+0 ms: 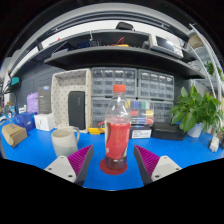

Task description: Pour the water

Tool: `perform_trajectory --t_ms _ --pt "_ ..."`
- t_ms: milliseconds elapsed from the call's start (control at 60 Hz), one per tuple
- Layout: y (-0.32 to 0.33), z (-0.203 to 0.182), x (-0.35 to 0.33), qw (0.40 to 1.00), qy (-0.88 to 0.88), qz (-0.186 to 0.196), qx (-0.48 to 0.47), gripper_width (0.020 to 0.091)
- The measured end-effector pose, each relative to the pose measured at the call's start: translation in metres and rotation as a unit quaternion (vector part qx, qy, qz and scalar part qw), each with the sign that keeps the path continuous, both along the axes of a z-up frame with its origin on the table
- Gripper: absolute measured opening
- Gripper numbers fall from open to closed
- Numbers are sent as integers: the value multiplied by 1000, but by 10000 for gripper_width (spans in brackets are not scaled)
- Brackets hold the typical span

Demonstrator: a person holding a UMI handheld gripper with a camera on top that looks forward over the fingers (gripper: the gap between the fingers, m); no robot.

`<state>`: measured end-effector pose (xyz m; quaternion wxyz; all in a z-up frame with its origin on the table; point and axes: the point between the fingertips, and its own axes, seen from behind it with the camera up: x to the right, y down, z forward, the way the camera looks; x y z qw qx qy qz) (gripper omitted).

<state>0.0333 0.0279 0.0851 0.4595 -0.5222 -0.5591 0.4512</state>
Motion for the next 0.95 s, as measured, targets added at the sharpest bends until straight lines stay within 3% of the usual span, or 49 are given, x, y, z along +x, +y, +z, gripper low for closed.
perform_trajectory --t_ms 333,483,700,950 --pt "-30 -5 45 999 -23 -16 -16 822" --pt "-34 15 54 1000 -2 -24 -1 823" --pt "-50 40 64 1000 16 -13 -4 824" --pt "-58 40 64 1000 13 -8 -15 824"
